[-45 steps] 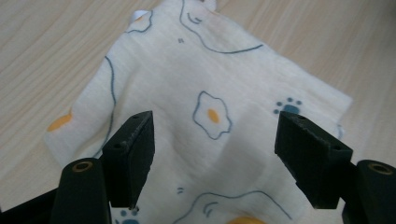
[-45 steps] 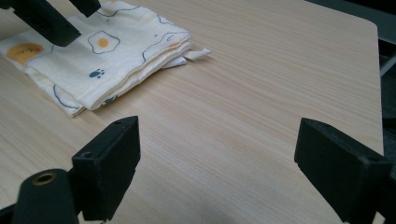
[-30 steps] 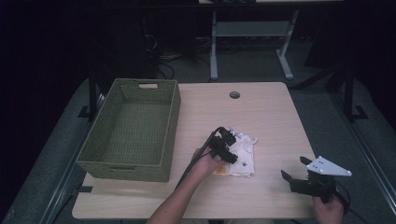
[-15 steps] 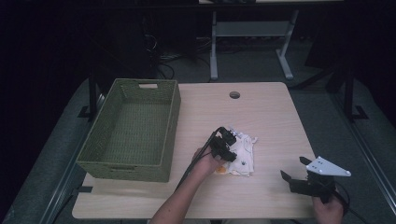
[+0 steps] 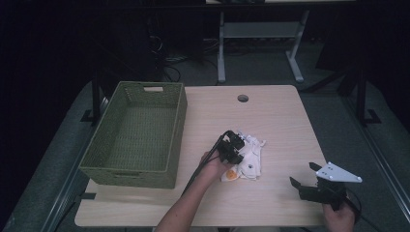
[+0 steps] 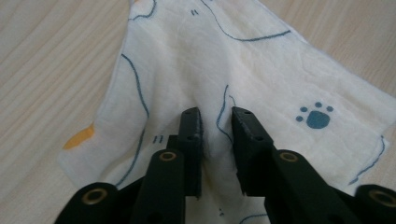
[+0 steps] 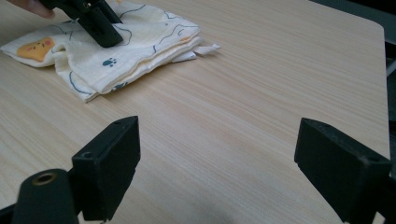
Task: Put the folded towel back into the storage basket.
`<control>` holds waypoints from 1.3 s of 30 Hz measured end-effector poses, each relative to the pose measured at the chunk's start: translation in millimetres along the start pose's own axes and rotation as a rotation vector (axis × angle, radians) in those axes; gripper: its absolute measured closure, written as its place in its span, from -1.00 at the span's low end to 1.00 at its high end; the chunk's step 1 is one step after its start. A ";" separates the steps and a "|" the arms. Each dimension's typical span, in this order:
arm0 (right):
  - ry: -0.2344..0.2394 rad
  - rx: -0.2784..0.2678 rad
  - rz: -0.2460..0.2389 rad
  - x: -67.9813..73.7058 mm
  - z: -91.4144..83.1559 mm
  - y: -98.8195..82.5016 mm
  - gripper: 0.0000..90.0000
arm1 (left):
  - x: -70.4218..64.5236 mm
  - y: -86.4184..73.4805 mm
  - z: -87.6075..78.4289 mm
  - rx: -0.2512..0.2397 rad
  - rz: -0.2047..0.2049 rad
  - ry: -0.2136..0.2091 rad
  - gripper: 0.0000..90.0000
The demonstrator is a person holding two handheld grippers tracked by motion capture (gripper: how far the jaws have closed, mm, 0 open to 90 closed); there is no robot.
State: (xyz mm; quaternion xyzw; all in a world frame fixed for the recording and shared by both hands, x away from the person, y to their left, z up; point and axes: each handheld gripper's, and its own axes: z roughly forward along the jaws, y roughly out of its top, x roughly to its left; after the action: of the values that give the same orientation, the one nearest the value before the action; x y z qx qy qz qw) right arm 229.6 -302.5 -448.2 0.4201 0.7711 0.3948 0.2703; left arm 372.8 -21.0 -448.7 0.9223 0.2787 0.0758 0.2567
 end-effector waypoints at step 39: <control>-0.030 0.021 0.082 -10.2 2.3 -7.3 -0.69 | 29.5 -14.0 -86.2 -0.183 -0.171 -0.245 0.84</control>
State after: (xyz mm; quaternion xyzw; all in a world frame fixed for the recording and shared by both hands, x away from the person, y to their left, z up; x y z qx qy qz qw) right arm 233.2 -312.8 -454.7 0.4599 0.7533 0.3912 0.2609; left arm 366.3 42.5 -382.2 0.8704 0.3147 -0.0344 0.3770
